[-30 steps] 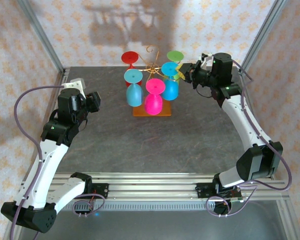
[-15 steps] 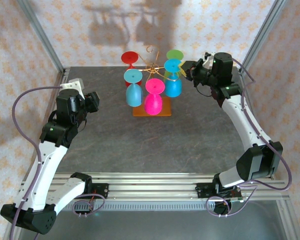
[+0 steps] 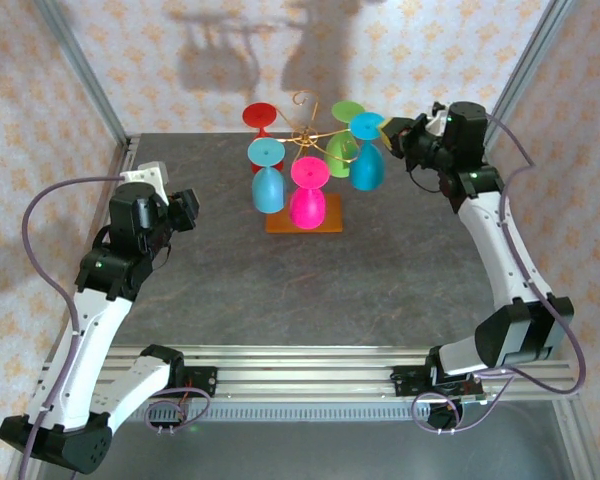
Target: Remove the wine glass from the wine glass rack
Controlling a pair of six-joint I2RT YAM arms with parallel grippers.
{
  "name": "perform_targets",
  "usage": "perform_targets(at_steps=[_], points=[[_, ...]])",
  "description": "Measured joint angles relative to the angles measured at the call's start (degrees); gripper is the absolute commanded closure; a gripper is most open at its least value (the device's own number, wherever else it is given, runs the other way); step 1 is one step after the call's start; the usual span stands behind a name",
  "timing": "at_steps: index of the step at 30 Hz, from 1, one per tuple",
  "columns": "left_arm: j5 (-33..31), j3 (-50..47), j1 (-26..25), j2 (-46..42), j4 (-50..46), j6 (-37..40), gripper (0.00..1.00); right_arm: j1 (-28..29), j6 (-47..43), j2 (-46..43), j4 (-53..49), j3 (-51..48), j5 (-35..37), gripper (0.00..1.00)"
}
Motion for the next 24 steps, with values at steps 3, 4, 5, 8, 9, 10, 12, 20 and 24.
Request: perform_targets(at_steps=[3,4,5,8,9,10,12,20,24], points=[[2.08,-0.07,0.0,0.0,-0.11,-0.02,0.6,-1.42,-1.66,-2.1,-2.97,0.0,0.42,1.0],[2.84,-0.11,0.0,0.09,-0.15,-0.04,0.6,-1.68,-2.4,-2.86,-4.09,0.0,0.63,1.0],[3.91,-0.11,0.0,0.13,-0.26,-0.11,0.6,-1.77,-3.08,-3.61,-5.31,0.0,0.9,1.0],[6.43,-0.11,0.0,0.42,-0.98,-0.72,0.6,-1.75,-5.2,-5.81,-9.05,-0.02,1.7,1.0],[7.13,-0.11,0.0,0.52,-1.25,-1.14,0.6,-1.75,-5.86,-6.51,-10.19,-0.02,1.99,1.0],[7.74,-0.11,0.0,0.63,-1.62,-1.51,0.6,-1.75,-6.54,-7.32,-11.39,-0.09,2.45,1.0],[8.83,-0.11,0.0,0.74,-2.08,-2.19,0.61,-1.75,-8.02,-9.05,-13.53,-0.46,3.23,1.0],[11.72,0.52,-0.74,0.96,-4.66,-2.99,0.57,-1.75,-13.64,-18.43,-17.16,-11.39,3.45,1.0],[12.41,1.14,-1.97,1.33,-7.28,-2.58,0.56,-1.46,-17.0,-23.58,-19.98,-17.64,2.91,1.0]])
